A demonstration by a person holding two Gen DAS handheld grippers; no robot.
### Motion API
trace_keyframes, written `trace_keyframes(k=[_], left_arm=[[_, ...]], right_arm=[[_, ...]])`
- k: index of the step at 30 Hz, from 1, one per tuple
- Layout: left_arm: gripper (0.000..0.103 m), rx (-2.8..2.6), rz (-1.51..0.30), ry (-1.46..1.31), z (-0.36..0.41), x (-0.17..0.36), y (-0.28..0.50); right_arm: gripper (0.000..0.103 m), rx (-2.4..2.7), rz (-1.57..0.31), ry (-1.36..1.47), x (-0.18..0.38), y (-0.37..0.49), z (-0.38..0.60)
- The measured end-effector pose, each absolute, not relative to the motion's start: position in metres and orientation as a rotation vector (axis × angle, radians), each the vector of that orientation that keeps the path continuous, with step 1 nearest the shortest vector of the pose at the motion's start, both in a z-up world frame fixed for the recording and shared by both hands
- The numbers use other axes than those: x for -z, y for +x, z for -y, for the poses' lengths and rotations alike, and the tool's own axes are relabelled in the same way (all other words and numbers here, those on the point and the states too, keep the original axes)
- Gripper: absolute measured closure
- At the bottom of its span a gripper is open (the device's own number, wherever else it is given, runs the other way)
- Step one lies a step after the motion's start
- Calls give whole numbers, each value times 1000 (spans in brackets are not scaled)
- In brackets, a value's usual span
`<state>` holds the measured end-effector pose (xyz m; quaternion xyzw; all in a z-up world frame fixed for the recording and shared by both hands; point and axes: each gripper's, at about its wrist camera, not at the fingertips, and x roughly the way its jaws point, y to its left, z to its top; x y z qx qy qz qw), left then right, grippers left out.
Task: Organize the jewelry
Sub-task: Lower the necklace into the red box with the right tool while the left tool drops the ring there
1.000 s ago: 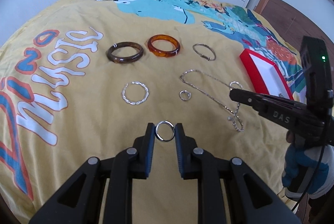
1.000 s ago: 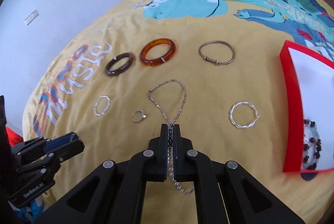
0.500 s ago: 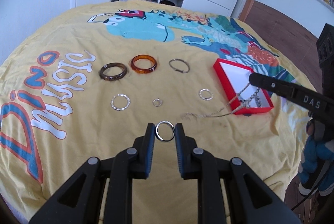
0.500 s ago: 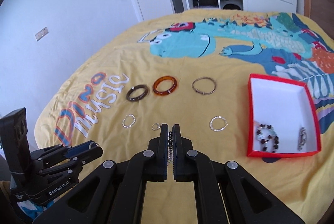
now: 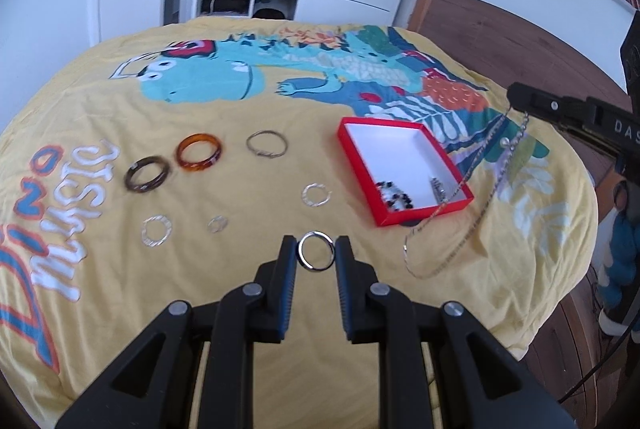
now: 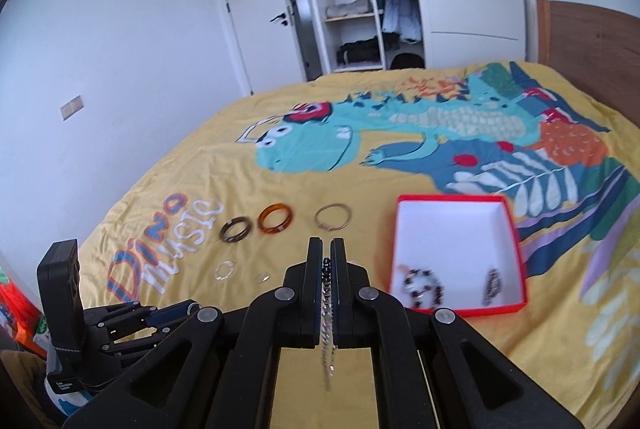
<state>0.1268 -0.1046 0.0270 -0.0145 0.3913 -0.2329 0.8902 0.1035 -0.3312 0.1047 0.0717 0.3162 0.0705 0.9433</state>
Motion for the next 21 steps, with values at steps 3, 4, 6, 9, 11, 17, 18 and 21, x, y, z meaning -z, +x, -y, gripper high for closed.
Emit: trace_keyframes(k=[3,4,6,9,11,17,18,21], left_arm=[[85,520,-811,-13,135,-31,144],[85,530,-811,-7,145,-32,151],[85,546,-813,2,167,-31,167],[85,558,-827,2,199,-26,193],[85,565,-844,9,222,-18,213],[85,577,-878,52,280,10,266],[85,578,-886,53,287,17,273],[85,568,-911,72,308,38,291]], right_arm=[[100,-107,-628,146,-112,117,358],[100,-96,-624,146,-114,123,367],[100,-78,-617,142,-116,137,381],[100,-55,-616,139,-111,163,403],[100,-38,-619,137,-103,180,417],[100,12,-630,163,-72,221,458],[100,22,-636,166,-63,228,464],[100,40,-658,182,-41,239,479]])
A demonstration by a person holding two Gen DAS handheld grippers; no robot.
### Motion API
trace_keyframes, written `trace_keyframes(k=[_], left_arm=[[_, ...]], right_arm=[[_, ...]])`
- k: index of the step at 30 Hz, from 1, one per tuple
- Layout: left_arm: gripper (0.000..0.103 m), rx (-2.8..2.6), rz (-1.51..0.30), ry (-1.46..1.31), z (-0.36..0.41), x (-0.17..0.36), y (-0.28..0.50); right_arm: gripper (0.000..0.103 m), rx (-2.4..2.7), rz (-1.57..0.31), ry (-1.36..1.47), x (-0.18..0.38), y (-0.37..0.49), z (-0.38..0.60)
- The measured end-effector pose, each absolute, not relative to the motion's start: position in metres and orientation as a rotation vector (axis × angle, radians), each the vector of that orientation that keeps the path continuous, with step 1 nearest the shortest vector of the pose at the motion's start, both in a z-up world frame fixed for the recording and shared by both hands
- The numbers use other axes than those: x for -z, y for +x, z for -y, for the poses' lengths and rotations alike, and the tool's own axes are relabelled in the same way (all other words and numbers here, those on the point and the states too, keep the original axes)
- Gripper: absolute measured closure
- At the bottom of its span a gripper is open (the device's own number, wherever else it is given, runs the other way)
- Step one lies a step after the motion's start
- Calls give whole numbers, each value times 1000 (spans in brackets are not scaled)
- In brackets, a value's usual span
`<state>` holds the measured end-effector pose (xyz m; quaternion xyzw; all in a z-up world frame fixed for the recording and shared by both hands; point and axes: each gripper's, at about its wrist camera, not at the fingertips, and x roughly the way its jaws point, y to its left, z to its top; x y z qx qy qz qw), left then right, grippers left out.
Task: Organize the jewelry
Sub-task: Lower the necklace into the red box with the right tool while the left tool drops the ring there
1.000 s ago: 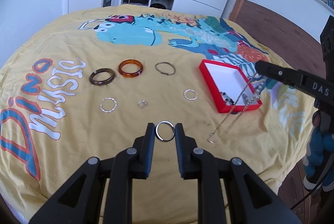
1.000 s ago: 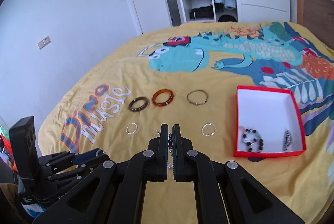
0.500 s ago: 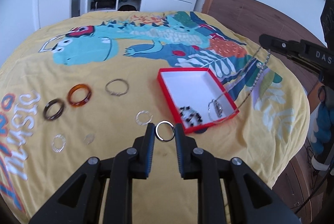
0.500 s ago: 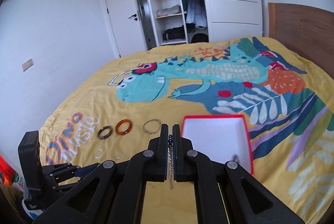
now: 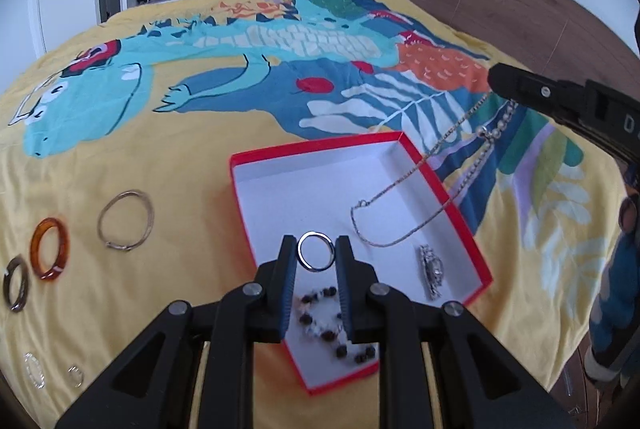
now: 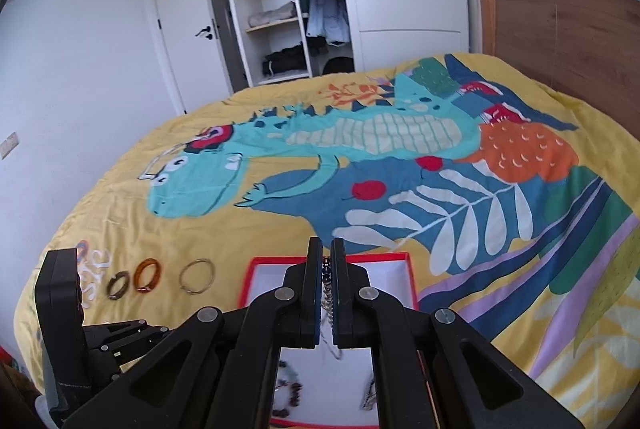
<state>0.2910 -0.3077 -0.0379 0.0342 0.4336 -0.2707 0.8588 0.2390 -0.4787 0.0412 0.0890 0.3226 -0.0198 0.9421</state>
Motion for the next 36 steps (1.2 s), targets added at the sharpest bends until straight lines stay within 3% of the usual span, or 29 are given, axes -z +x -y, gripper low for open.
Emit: trace_keyframes(k=[12,23,25,27,30,36], left_arm=[[85,534,-994,139,329,99,320],[84,519,-968,208,338,103,316],[84,522,-971,202,337,102,316],[82,520,-973,192,337,99,315],[68,510,-966,181,335,92,312],[67,535,-949,137,328,65,298]], right_arm=[[99,49,-842,234,61,268,494],[99,107,-920,223,92,260,505],[96,115,-925,225,92,256,508],[86,121,-921,224,89,251,509],[78,120,-911,212,78,242,507],[73,139,-872,204,46,217,504]])
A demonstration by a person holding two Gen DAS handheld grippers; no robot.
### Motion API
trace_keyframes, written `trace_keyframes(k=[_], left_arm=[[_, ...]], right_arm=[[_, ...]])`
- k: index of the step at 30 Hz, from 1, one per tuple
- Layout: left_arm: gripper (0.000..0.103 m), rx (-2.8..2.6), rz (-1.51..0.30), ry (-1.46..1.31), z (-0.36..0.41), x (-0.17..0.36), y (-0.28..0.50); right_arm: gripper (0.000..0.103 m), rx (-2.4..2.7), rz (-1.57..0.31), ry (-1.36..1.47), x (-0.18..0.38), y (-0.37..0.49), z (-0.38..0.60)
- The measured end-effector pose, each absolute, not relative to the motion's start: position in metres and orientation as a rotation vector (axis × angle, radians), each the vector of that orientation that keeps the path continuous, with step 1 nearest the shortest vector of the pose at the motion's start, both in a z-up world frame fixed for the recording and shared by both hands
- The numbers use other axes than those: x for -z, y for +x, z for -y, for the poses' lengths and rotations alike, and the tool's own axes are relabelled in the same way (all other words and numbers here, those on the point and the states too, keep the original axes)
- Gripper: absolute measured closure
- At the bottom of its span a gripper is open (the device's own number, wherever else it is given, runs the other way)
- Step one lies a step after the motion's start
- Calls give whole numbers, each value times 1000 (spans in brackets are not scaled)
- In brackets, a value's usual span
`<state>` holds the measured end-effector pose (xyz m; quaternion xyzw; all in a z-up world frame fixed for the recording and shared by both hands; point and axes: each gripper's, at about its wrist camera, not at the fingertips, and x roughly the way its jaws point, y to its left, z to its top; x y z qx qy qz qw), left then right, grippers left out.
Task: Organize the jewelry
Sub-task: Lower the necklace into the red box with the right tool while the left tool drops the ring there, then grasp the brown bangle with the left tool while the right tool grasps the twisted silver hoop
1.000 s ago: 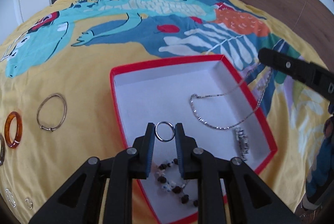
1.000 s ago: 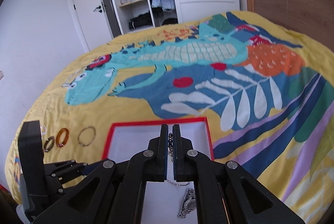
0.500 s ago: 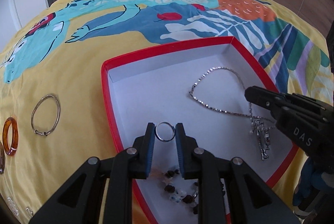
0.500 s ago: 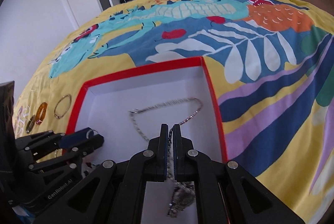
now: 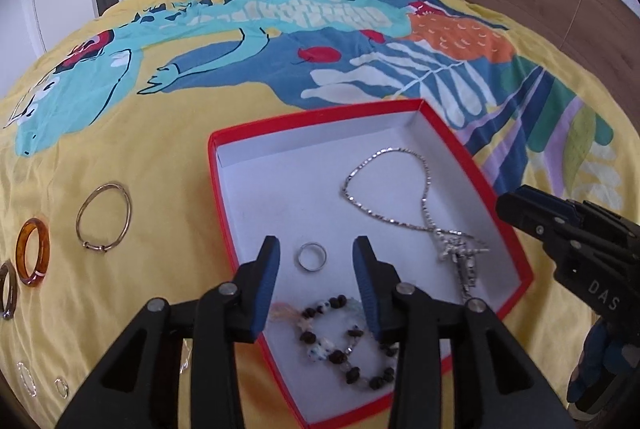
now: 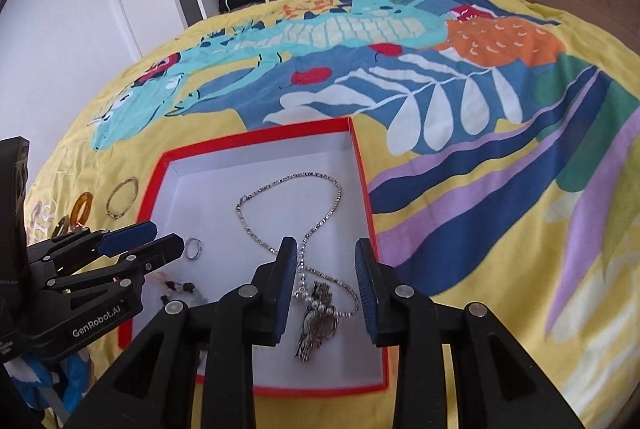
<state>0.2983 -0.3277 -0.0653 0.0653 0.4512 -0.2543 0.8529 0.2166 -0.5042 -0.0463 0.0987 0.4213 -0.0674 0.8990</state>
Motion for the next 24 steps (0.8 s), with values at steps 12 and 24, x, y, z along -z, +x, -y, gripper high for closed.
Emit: trace_keyframes(k=[12,24], left_arm=[[67,530,-882,131,275,-15,240],[67,368,-788,138,152,-83,174]], right_arm=[[67,131,-784,173,-32,145,458],[67,77,-677,145,-104,72,386]])
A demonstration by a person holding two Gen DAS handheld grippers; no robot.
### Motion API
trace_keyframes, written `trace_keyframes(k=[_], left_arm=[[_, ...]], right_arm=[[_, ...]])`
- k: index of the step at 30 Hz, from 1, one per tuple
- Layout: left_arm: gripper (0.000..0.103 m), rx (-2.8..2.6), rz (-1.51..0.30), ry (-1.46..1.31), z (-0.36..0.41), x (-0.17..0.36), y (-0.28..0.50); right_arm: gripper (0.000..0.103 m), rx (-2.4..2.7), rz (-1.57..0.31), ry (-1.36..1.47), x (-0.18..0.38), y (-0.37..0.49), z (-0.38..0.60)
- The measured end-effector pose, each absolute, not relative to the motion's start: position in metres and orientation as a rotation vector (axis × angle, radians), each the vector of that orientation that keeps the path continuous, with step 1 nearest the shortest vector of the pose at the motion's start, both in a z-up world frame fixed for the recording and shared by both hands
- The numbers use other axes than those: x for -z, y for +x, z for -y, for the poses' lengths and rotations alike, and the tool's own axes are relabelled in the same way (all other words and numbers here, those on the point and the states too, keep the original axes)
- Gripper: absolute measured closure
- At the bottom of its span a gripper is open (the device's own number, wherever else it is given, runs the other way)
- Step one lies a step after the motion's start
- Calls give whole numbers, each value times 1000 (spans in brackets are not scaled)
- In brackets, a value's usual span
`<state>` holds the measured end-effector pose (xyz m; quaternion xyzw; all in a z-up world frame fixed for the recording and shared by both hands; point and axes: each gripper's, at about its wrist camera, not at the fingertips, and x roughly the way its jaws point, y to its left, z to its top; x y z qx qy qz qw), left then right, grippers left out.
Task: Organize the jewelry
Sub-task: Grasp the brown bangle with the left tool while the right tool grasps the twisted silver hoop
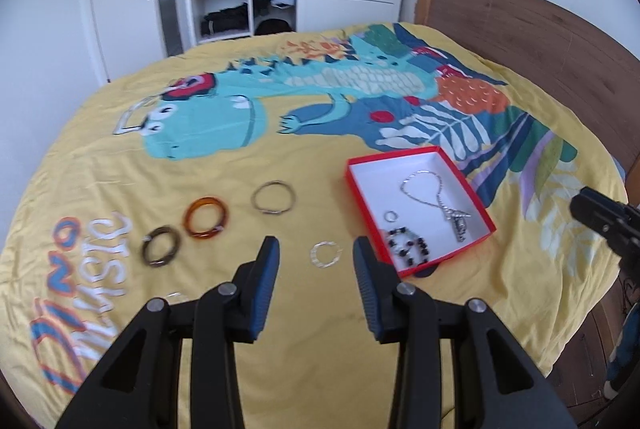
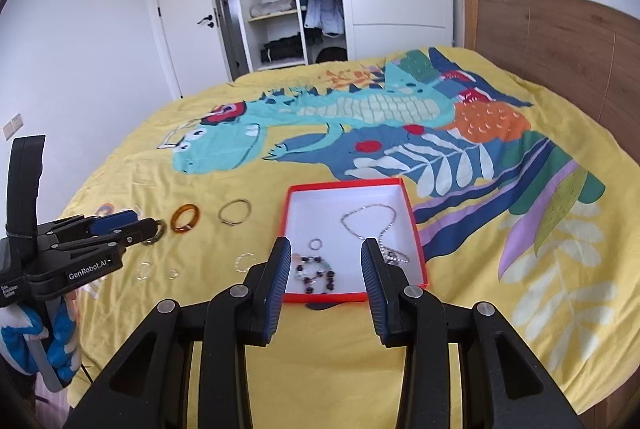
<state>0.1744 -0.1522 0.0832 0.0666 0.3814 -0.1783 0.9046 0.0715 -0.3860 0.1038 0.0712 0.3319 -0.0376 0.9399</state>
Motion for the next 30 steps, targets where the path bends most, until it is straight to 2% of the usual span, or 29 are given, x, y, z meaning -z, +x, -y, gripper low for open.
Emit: trace_keyframes(k=[13,20,25,30], left_arm=[[64,181,-694,106,20,-130,114],[63,127,-643,60,-32,-143,102],[64,101,-664,36,-53,-131,115],[63,66,-738,10,-67,-94,144]], right_arm=[[64,11,-577,115,-163,5,318],[60,-13,-555,93,-177,-3,299],[56,-36,-570,84,-167,11,288],[55,-56,-626,81,-134,38,281]])
